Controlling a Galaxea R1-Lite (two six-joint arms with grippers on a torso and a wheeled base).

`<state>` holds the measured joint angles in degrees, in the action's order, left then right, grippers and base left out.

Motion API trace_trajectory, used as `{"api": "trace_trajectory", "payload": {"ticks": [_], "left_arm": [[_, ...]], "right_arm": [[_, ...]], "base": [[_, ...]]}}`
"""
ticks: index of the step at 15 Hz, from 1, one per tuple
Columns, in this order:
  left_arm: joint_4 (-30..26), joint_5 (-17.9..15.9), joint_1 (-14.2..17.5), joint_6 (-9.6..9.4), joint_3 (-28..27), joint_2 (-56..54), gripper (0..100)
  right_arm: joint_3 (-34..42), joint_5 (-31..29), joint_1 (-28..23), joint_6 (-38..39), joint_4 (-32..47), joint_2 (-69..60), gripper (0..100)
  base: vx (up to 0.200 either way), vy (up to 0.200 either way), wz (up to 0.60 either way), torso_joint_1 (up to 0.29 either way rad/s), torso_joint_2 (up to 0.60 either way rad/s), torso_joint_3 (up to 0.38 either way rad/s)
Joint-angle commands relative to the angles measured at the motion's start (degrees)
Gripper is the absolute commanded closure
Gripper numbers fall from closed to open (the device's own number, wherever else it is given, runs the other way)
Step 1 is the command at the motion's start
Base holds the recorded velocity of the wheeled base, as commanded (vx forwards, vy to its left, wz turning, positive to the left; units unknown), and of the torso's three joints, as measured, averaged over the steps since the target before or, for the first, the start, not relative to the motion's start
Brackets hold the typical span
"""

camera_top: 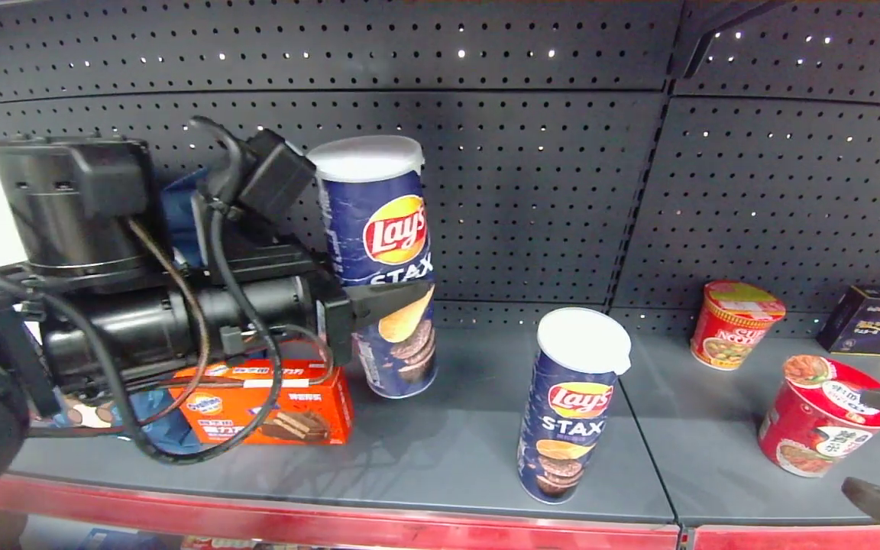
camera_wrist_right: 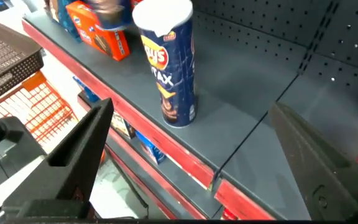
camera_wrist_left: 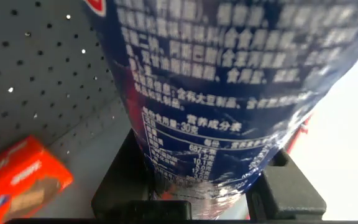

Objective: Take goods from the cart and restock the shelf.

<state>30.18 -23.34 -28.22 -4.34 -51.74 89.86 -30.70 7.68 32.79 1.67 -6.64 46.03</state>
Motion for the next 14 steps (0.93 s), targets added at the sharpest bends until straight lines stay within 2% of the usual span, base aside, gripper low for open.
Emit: {"api": "trace_trajectory", "payload": {"ticks": [1,6,10,12,14], "left_arm": [[1.19,0.58,-1.13,0.12,-3.28,7.35,100],[1.63,-0.74,-0.69,0.03,-10.67,15.00,100],[1.63,-11.20,0.01,0.21,-14.88,19.30,100],[1.72,-14.10,0.27,0.03,-17.26,21.68,100],[1.72,-15.33,0.80,-0.14,-20.16,24.75,100]], "right_arm": [[-1.30,-0.03,-0.01,0.00,-0.04,2.04,0],[-3.05,0.05,-0.01,0.00,-0.04,3.27,0],[-3.14,0.05,-0.01,-0.09,-0.04,3.80,0],[-3.05,-0.03,-0.01,-0.09,-0.04,3.71,0],[-3.23,-0.03,-0.10,-0.09,-0.04,3.98,0]], "base": [[0.000,0.000,0.00,0.000,0.00,0.000],[0.000,0.000,0.00,0.000,0.00,0.000],[0.000,0.000,0.00,0.000,0.00,0.000],[0.000,0.000,0.00,0.000,0.00,0.000],[0.000,0.000,0.00,0.000,0.00,0.000]]}}
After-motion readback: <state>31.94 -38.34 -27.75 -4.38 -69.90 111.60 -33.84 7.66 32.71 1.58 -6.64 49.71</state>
